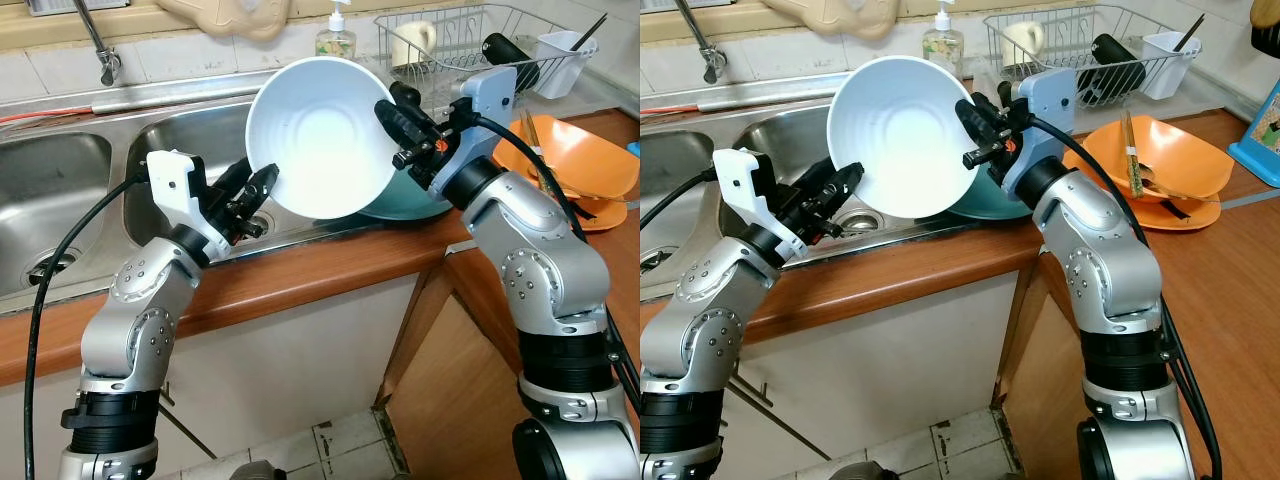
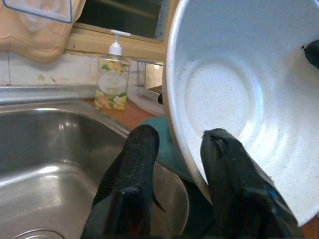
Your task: Kitchen organization
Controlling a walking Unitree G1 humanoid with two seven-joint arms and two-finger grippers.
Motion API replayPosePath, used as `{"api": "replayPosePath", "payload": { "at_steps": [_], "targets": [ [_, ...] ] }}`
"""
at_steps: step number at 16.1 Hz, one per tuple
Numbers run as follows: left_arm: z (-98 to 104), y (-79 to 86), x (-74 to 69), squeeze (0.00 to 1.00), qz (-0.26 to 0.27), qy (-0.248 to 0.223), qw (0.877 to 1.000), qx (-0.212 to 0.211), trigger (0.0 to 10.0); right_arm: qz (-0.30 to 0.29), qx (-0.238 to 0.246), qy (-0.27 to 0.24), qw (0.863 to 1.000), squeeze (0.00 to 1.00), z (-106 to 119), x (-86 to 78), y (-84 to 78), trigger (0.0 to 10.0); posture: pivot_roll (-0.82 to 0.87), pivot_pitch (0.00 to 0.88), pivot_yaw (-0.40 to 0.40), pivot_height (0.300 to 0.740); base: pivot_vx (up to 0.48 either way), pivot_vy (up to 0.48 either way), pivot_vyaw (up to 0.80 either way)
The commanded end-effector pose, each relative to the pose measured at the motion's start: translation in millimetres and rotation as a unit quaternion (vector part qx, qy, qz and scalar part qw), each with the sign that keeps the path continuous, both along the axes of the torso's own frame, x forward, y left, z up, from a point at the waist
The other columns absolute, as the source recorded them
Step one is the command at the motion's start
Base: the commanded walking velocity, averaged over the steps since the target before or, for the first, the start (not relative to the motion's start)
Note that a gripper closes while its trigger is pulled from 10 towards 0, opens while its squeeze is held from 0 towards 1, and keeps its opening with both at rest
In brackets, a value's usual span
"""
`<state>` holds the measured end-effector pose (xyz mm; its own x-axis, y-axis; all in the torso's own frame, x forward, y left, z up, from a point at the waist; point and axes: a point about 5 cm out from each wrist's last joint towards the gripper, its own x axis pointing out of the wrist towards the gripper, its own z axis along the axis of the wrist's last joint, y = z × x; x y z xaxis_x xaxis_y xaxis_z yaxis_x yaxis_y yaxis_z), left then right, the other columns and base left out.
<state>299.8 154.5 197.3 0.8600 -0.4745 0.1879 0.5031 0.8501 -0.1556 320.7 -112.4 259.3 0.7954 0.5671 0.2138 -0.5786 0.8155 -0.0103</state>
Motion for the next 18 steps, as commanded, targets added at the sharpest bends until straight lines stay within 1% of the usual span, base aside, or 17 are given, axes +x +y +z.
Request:
{"api": "replayPosePath", "payload": {
  "at_steps": [1,4,8,11,12,13,14,16,17,18],
  "targets": [
    [-6,2.2,1.3,0.00,0.010,0.020,1.000,0.004,0.0,0.030,0.011,-0.040,0.999,0.00,13,-8.6,7.6,0.0,0.00,0.000,0.040,0.740,0.000,0.000,0.00],
    [-7,-0.5,2.0,0.00,0.015,0.023,1.000,0.013,0.0,0.026,0.006,-0.040,0.999,0.00,12,-7.6,9.2,0.0,0.00,0.000,0.040,0.740,0.000,0.000,0.00],
    [-7,1.8,7.4,0.00,0.053,0.029,0.998,0.030,0.0,0.019,-0.009,-0.044,0.999,0.00,11,-6.7,11.2,0.0,0.00,0.000,0.043,0.740,0.000,0.000,0.00],
    [-2,3.8,11.6,0.00,0.082,0.023,0.996,0.034,0.0,0.016,-0.017,-0.046,0.999,0.00,9,-7.3,13.8,0.0,0.00,0.000,0.043,0.740,0.000,0.000,0.00],
    [0,3.0,12.6,0.00,0.094,0.020,0.995,0.040,0.0,0.016,-0.021,-0.047,0.999,0.00,7,-7.7,15.4,5.8,0.00,0.000,0.040,0.740,0.000,0.000,0.00],
    [0,2.6,13.0,0.00,0.099,0.019,0.994,0.044,0.0,0.016,-0.023,-0.047,0.999,0.00,7,-7.8,16.0,5.8,0.00,0.000,0.040,0.740,0.000,0.000,0.00],
    [1,1.0,14.2,0.00,0.113,0.015,0.992,0.054,0.0,0.014,-0.031,-0.050,0.998,0.00,7,-7.9,18.1,10.0,0.00,0.000,0.040,0.740,0.000,0.000,0.00],
    [3,1.1,16.0,0.00,0.128,0.010,0.991,0.046,0.0,0.010,-0.037,-0.055,0.998,0.00,7,-7.9,19.1,10.0,0.00,0.000,0.043,0.740,0.000,0.000,0.00],
    [8,3.0,19.0,0.00,0.143,0.003,0.989,0.036,0.0,0.009,-0.034,-0.055,0.998,0.00,7,-7.9,19.1,10.0,0.00,0.000,0.042,0.740,0.000,0.000,0.00],
    [11,3.6,20.2,0.00,0.146,-0.001,0.989,0.026,0.0,0.008,-0.033,-0.055,0.998,0.79,8,-7.8,19.0,10.0,0.00,0.000,0.043,0.740,0.000,0.000,0.00]
  ]
}}
